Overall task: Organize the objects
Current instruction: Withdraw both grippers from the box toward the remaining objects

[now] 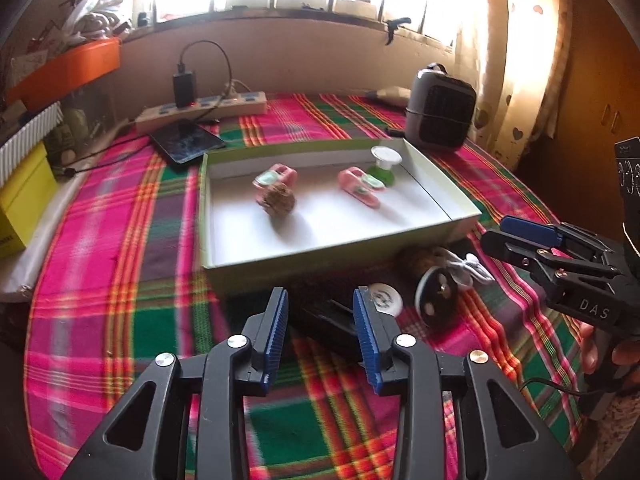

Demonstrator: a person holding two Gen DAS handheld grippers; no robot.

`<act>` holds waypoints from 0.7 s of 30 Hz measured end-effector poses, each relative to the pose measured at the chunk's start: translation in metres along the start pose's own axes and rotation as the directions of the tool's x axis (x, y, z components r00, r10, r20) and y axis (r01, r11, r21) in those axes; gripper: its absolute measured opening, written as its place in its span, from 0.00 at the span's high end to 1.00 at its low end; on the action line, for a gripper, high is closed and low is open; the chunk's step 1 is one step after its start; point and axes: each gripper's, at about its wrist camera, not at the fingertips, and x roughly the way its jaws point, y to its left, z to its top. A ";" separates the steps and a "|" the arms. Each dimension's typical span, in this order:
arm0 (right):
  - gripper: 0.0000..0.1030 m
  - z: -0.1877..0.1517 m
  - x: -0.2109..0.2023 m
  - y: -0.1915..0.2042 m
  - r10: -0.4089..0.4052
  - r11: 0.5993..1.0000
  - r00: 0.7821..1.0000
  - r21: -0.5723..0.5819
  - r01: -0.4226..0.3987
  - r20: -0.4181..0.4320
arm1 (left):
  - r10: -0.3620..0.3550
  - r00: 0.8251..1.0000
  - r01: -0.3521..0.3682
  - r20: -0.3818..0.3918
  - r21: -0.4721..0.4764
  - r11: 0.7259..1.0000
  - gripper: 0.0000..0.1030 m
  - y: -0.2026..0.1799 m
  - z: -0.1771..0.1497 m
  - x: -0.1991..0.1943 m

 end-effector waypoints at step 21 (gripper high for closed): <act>0.53 -0.015 0.006 -0.008 -0.008 1.000 0.999 0.025 0.009 -0.038 | -0.011 0.999 0.011 -0.041 -0.013 1.000 0.67 -0.020 -0.013 0.006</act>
